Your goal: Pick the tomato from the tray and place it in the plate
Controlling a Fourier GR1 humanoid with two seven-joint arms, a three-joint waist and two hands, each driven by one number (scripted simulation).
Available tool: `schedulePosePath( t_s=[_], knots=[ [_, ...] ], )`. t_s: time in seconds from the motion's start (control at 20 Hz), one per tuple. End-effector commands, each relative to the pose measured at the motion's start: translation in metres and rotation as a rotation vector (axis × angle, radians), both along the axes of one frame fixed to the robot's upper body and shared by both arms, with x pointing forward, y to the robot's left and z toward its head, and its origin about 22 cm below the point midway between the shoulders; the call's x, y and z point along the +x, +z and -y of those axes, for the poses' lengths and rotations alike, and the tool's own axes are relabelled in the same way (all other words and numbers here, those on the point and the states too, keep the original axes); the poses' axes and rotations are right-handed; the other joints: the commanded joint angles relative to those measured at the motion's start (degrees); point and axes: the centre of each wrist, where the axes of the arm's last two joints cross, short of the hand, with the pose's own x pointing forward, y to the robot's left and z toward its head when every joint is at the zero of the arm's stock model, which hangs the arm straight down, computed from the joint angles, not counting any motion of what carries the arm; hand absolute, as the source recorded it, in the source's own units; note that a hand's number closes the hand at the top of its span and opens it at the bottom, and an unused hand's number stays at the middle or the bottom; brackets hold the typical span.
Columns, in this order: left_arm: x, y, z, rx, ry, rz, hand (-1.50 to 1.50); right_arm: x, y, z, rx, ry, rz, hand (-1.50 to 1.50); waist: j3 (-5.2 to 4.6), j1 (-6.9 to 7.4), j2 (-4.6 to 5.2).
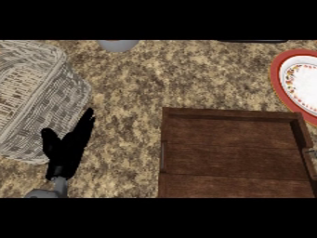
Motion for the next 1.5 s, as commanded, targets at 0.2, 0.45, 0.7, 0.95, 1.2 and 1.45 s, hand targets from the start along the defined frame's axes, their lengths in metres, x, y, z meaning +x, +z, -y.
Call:
schedulePosePath(
  t_s=[0.2, 0.45, 0.7, 0.95, 1.2, 1.45],
  knots=[
    [-0.011, -0.018, 0.008, -0.011, 0.004, -0.075, 0.00, -0.004, -0.002, 0.006, 0.046, 0.138, 0.090, -1.50, -0.03, -0.29, 0.21],
    [-0.007, -0.007, 0.009, -0.004, -0.004, -0.063, 0.00, -0.003, 0.018, 0.009, -0.112, 0.146, 0.275, -1.50, -0.02, -0.52, -0.06],
    [-0.008, -0.016, -0.009, -0.013, 0.019, -0.078, 0.00, -0.020, 0.000, 0.007, -0.077, 0.114, 0.414, -1.50, -0.32, -1.59, -0.40],
    [-0.006, -0.018, 0.001, 0.001, 0.023, -0.080, 0.00, -0.038, -0.008, 0.006, -0.008, 0.223, 0.534, -1.50, -0.42, -2.01, -0.59],
    [-0.017, -0.019, -0.011, 0.011, 0.048, -0.077, 0.00, -0.073, -0.045, -0.022, 0.054, 0.369, 0.551, -1.50, -0.62, -2.69, -1.06],
    [-0.020, -0.024, -0.024, 0.001, 0.048, -0.084, 0.00, -0.089, -0.045, -0.044, 0.093, 0.455, 0.557, -1.50, -0.69, -2.66, -1.08]
  ],
)
